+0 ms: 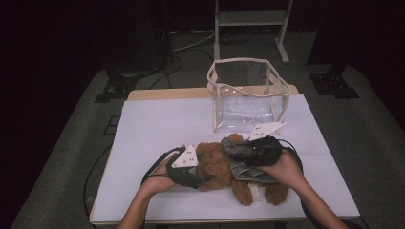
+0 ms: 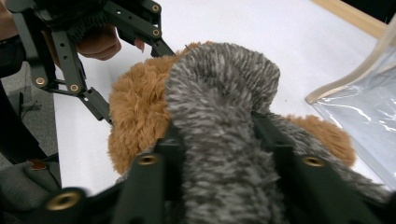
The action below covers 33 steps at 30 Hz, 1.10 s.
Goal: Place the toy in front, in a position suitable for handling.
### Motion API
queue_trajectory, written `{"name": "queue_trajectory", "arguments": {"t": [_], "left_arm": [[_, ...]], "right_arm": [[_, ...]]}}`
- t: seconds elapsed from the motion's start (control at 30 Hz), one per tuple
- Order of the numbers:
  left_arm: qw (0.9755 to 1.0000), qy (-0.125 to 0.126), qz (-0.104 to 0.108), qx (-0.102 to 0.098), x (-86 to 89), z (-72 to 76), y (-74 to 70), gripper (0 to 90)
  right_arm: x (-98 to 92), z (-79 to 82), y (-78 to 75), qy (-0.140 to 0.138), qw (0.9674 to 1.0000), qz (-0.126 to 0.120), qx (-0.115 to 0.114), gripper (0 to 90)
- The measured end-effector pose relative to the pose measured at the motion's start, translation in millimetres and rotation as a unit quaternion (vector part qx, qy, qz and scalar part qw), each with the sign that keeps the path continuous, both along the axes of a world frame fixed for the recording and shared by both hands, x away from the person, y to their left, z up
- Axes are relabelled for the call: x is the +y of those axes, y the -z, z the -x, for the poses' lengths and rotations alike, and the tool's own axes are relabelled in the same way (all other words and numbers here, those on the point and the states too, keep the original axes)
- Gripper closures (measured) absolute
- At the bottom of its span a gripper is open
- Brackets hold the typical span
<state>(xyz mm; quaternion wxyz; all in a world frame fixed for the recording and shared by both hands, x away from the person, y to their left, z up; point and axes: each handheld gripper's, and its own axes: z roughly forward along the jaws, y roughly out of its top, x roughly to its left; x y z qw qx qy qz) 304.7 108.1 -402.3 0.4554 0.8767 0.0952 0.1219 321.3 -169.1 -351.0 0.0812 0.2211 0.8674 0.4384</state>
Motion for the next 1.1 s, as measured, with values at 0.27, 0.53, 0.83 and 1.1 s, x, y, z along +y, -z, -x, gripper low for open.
{"name": "queue_trajectory", "arguments": {"t": [0.27,0.53,0.83,1.1], "left_arm": [[1.0,-0.002,-0.005,0.004,2.2,-1.2,-1.8,31.6],[1.0,0.001,-0.008,-0.002,1.3,-1.5,-2.3,34.1],[1.0,-0.008,-0.001,-0.001,4.9,-3.5,-0.3,33.8],[0.9999,-0.01,0.001,-0.003,3.7,-3.0,-0.4,32.2]], "right_arm": [[-16.9,7.3,-17.2,-0.001,0.9997,0.012,-0.021,43.4],[-11.4,13.6,-14.4,-0.014,0.9992,0.022,-0.031,53.2],[3.2,-1.8,-0.9,-0.003,1.0,-0.004,0.002,75.6],[25.6,4.7,-6.4,-0.049,0.9981,-0.034,0.011,75.7]]}}
